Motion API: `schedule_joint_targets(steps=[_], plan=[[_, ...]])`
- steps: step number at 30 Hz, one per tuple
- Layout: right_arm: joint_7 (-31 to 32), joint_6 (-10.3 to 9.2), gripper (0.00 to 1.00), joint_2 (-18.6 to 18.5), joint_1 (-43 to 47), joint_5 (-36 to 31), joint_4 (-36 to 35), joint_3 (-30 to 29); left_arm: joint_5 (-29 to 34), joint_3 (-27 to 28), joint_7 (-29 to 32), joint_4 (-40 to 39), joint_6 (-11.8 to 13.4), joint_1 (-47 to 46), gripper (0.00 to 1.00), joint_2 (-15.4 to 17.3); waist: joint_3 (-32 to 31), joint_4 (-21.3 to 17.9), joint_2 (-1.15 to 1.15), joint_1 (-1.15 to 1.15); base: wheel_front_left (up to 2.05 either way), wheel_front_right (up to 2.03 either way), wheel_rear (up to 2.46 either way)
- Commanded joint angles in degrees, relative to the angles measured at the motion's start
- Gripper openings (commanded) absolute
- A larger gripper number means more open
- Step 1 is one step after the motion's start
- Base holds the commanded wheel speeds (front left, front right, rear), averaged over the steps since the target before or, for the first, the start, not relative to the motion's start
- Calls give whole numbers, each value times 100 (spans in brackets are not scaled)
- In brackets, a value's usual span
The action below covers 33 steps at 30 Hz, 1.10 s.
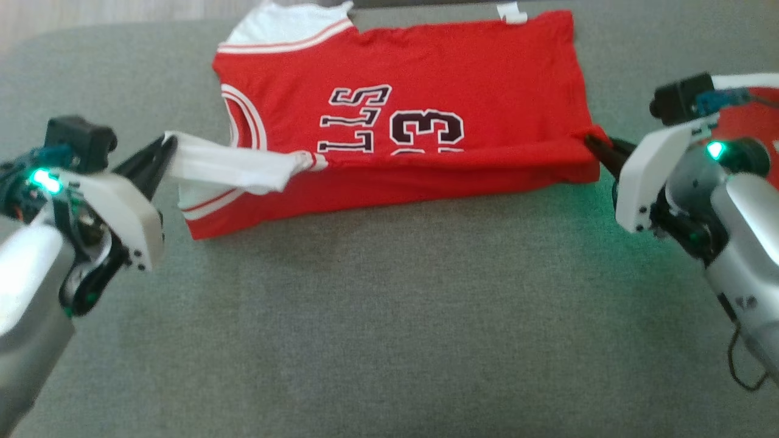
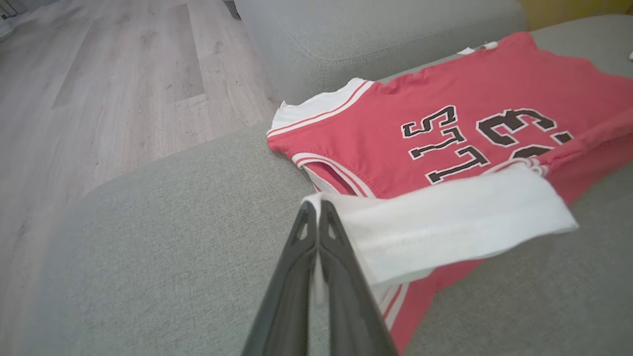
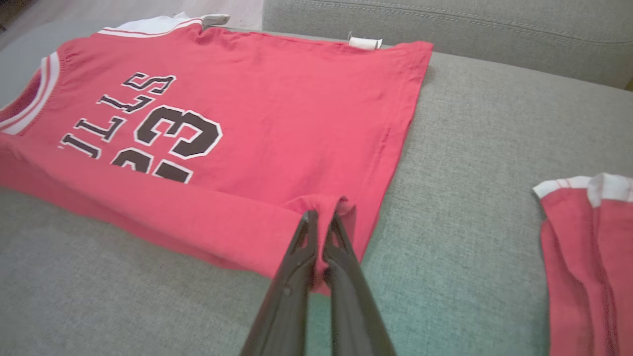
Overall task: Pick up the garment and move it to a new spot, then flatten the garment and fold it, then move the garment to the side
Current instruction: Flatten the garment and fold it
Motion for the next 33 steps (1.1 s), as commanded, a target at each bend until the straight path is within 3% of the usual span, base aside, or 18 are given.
schedule_joint_targets(steps=[1,11,12,13,14,19,24,28,33], plan=[[26,-4,0,19,-245,-92,-57,49,140,191,-28,75,-54,-484,0,182,172,-45,0,-1,0,0,0],[-62,-4,0,245,-812,-170,375,305,636,-351,-205,1202,-251,-1552,0,-207,580,-133,0,-1,0,0,0],[-71,-4,0,273,-849,-125,439,283,667,-404,-243,1308,-258,-1651,19,-253,610,-139,0,-1,0,0,0],[-130,-4,29,295,-896,-118,496,251,720,-452,-310,1410,-262,-1756,98,-299,639,-141,0,-1,0,0,0],[-163,-4,100,325,-930,-114,559,244,778,-486,-409,1514,-264,-1859,100,-353,660,-141,0,-1,0,0,0],[-676,-4,100,400,-1106,-191,679,194,706,-181,-1436,2088,-139,-2195,100,-710,682,-166,0,-1,0,0,0],[-1752,-4,100,618,-1205,-191,749,-362,478,356,-2689,2343,171,-2247,100,-1078,480,-163,0,-1,0,0,0],[-2454,-4,100,818,-1124,-242,664,-692,370,733,-2867,2133,320,-2096,100,-1226,294,-158,0,-1,0,0,0],[-3551,-4,100,1206,-791,-689,554,-1395,682,1629,-2885,934,645,-1284,100,-1405,-26,-115,0,-1,0,0,0]])
